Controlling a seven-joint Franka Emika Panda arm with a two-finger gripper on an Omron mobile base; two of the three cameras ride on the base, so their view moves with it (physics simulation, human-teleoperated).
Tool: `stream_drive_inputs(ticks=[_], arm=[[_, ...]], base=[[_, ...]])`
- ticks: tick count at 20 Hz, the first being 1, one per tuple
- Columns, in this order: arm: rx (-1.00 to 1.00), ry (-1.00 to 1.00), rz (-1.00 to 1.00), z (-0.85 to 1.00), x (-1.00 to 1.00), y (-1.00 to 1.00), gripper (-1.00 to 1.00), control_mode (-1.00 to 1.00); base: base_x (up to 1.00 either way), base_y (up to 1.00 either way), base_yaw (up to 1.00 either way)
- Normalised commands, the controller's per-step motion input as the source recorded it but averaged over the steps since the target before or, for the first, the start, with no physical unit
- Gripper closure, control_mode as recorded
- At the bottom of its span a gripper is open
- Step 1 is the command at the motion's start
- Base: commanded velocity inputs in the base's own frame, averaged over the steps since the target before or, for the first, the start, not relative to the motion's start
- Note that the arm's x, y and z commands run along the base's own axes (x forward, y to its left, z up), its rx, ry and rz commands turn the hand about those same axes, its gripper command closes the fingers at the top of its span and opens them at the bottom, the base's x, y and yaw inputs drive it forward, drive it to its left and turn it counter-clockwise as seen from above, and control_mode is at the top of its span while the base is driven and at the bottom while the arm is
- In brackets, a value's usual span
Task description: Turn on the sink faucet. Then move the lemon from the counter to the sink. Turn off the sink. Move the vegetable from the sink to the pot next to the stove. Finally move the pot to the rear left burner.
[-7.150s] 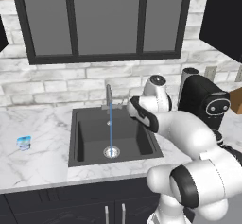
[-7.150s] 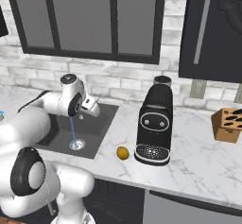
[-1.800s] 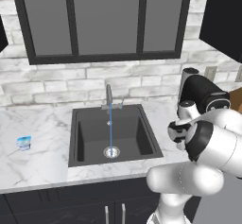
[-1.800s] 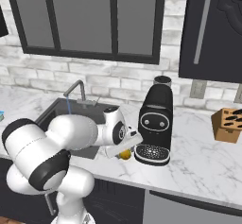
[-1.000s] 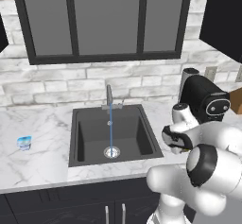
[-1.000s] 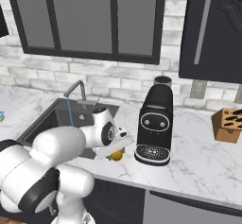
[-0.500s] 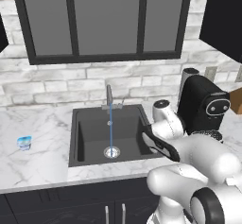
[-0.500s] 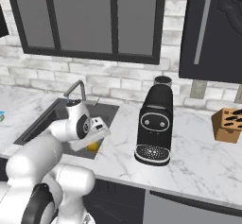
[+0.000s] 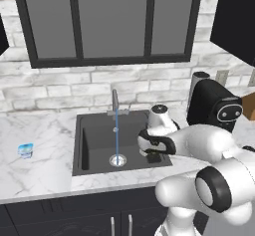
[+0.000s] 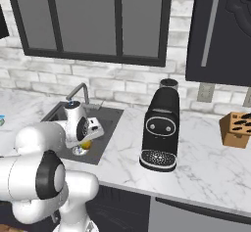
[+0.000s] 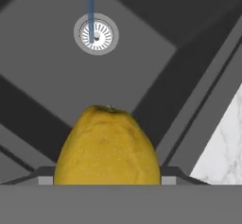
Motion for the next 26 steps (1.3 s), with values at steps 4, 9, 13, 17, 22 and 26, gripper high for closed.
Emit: stream_drive_inputs(ticks=[4,9,13,17,22,26], arm=[[0.14,0.01,0.0,0.0,0.79,0.42,1.0,-1.0],[0.01,0.09,0.0,-0.08,0.47,0.25,1.0,-1.0],[-0.05,0.01,0.0,-0.23,0.04,0.0,1.0,-1.0],[-0.05,0.0,0.0,-0.38,0.2,0.05,1.0,-1.0],[0.0,0.02,0.0,-0.37,0.38,0.07,1.0,-1.0],[0.0,0.02,0.0,-0.14,0.34,0.05,1.0,-1.0]], base=[[0.0,0.0,0.0],[0.0,0.0,0.0],[0.0,0.0,0.0],[0.0,0.0,0.0],[0.0,0.0,0.0],[0.0,0.0,0.0]])
